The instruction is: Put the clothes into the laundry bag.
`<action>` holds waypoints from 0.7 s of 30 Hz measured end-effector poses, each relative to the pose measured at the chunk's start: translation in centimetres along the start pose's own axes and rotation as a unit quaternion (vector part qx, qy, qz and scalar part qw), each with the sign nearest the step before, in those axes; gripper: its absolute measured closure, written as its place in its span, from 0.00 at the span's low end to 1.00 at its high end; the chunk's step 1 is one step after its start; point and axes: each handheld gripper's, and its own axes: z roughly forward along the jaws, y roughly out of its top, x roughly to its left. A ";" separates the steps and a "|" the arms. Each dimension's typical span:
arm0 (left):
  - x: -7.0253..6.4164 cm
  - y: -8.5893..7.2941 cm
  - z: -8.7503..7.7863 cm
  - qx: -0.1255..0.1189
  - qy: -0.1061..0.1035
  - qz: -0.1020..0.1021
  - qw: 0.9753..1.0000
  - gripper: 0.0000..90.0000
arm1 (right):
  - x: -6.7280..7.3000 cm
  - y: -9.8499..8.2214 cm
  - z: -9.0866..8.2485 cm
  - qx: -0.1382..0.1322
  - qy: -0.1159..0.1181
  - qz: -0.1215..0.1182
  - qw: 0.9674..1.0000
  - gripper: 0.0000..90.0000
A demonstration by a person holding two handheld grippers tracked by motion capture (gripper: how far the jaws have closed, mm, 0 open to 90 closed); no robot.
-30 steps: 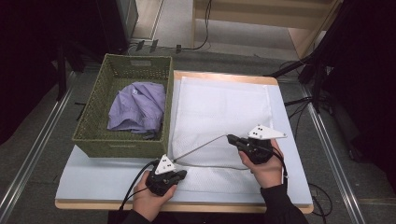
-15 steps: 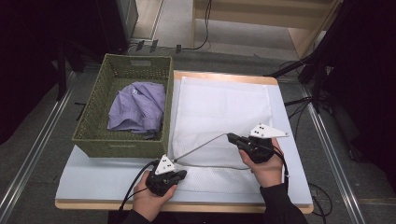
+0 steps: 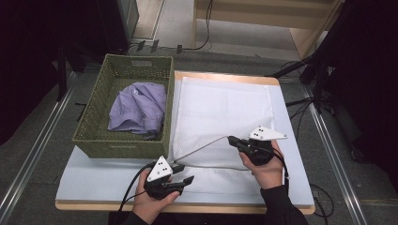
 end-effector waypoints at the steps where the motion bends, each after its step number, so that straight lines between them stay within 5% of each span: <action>1: -0.1 0.1 -0.1 -0.002 -0.001 0.004 1.000 0.44 | 0.0 0.0 0.0 0.000 0.000 -0.001 1.000 1.00; 6: -0.9 1.2 -0.9 -0.010 0.010 0.011 1.000 0.34 | 0.0 -0.1 0.0 0.000 -0.001 -0.001 1.000 1.00; 21: -0.4 3.7 -3.4 -0.045 0.024 0.012 0.999 0.31 | 0.2 -0.3 0.3 0.009 -0.001 -0.007 1.000 1.00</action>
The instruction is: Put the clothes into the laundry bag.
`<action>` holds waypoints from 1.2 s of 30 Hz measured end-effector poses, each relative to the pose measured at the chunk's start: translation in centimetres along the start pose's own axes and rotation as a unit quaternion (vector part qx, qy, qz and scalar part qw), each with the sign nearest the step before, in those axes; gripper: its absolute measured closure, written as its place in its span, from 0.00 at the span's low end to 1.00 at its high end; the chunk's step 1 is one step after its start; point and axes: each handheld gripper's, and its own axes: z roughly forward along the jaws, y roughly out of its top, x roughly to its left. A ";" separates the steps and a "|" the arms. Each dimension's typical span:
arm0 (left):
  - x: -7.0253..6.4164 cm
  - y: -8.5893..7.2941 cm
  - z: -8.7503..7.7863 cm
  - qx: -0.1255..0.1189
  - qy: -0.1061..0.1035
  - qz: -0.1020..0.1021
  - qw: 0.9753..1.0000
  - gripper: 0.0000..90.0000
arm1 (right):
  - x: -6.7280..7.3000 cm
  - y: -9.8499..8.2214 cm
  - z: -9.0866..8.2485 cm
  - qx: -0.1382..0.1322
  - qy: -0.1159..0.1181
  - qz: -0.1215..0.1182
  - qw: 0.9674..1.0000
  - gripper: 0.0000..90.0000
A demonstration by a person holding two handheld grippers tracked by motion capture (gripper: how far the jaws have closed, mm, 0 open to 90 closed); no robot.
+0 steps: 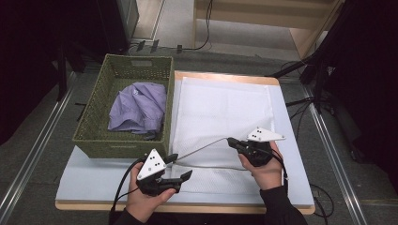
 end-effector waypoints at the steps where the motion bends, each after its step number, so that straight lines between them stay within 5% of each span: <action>1: 0.1 0.1 -0.1 -0.002 0.001 -0.002 1.000 0.31 | 0.0 0.0 0.0 0.001 0.000 0.000 1.000 1.00; 20: 3.2 2.1 -2.6 -0.035 0.044 -0.008 0.998 0.28 | 0.0 -0.2 0.3 0.008 0.001 -0.003 1.000 1.00; 36: 7.0 2.9 -2.8 -0.032 0.088 -0.029 0.995 0.28 | 0.0 -0.4 0.5 0.012 0.002 -0.004 1.000 1.00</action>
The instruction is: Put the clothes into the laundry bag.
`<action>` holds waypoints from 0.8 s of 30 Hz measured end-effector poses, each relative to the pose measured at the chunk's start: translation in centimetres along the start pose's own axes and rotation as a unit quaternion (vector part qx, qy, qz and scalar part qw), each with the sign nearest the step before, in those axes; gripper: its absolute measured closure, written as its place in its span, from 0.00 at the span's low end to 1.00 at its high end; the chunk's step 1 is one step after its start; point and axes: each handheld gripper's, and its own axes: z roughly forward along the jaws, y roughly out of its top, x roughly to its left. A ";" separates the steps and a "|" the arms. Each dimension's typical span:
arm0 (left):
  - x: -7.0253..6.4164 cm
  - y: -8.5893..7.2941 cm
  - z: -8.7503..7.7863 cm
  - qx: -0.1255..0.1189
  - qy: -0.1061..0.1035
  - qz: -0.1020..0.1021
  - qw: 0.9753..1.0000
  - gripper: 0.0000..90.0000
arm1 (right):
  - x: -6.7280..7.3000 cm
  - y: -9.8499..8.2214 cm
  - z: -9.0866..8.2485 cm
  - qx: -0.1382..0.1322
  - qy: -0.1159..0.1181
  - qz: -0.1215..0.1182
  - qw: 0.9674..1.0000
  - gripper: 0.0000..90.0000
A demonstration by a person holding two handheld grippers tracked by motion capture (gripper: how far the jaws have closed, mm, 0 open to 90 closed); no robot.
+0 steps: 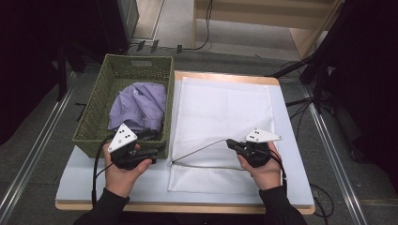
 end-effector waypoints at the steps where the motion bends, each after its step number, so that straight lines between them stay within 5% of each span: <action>1: 0.1 0.1 0.1 -0.001 0.000 0.000 1.000 0.28 | 0.0 0.0 0.0 0.000 0.000 -0.001 1.000 1.00; 21: 2.3 1.9 1.7 0.012 0.046 -0.023 0.999 0.27 | -0.1 -0.2 0.2 0.002 0.000 -0.004 1.000 1.00; 24: 2.7 2.1 1.7 0.015 0.039 -0.042 0.998 0.27 | -0.1 -0.2 0.2 0.002 0.000 -0.004 1.000 1.00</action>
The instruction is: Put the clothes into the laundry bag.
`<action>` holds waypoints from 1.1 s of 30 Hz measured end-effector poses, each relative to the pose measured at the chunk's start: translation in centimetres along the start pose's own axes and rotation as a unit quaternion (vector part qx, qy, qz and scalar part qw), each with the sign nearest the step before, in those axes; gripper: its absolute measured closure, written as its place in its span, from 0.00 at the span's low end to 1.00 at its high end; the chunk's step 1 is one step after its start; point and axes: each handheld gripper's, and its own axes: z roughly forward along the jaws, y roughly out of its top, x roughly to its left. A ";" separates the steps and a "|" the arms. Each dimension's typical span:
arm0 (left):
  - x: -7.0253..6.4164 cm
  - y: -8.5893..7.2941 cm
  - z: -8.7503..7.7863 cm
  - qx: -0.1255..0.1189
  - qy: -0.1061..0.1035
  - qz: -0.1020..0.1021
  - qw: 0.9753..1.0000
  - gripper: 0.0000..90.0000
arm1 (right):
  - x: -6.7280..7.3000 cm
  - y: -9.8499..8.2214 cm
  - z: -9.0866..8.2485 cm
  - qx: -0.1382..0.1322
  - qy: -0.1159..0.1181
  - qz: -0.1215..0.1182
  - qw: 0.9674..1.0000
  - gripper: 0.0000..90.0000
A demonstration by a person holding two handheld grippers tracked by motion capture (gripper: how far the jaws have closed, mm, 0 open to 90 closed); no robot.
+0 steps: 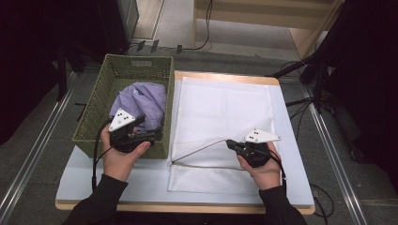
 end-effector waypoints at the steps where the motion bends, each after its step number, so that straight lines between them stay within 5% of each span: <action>1: 0.1 0.0 0.0 0.000 0.000 -0.002 1.000 0.28 | 0.0 0.0 0.0 0.000 0.000 -0.001 1.000 1.00; 19: 2.0 2.0 0.9 -0.005 0.015 -0.013 1.000 0.27 | 0.0 -0.1 0.1 0.000 -0.001 -0.001 1.000 1.00; 28: 2.7 2.8 1.3 0.003 0.005 -0.040 0.999 0.28 | 0.0 -0.1 0.2 0.002 -0.001 -0.004 1.000 1.00; 33: 2.7 3.3 1.1 -0.004 0.007 -0.036 0.999 0.28 | 0.0 0.0 0.2 0.004 -0.001 -0.004 1.000 1.00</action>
